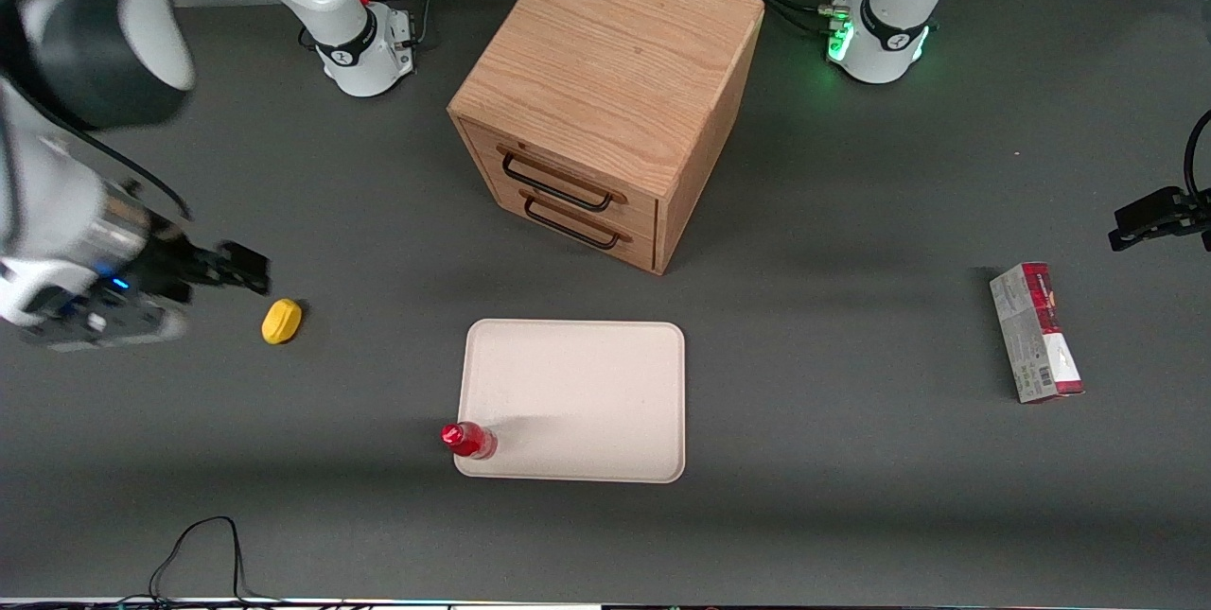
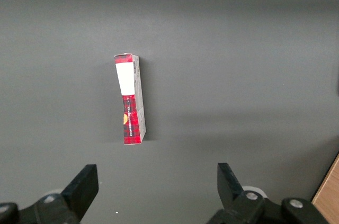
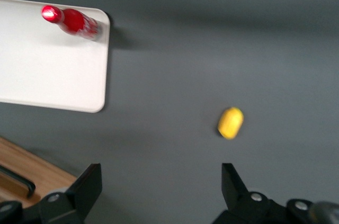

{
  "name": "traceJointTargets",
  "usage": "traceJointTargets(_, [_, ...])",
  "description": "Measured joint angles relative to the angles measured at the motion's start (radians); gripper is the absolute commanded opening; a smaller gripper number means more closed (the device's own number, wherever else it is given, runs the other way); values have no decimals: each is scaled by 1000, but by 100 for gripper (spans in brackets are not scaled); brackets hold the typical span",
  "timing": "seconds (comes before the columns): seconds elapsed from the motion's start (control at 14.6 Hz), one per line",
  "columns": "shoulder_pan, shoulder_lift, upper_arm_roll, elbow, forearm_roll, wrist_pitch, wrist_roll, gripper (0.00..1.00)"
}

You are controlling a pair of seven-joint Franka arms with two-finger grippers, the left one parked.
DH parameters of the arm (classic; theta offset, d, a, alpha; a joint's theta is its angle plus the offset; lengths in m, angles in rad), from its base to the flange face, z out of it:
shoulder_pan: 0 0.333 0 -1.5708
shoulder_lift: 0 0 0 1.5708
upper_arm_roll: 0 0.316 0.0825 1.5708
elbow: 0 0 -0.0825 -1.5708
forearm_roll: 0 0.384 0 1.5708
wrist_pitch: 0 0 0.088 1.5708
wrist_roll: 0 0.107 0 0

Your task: Place coke bottle on tray

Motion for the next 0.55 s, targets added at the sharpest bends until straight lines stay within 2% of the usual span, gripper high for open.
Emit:
traceJointTargets(0.27, [-46, -208, -26, -167, 5, -9, -14, 100])
traceJointTargets(0.55, [-47, -238, -24, -216, 5, -9, -1, 100])
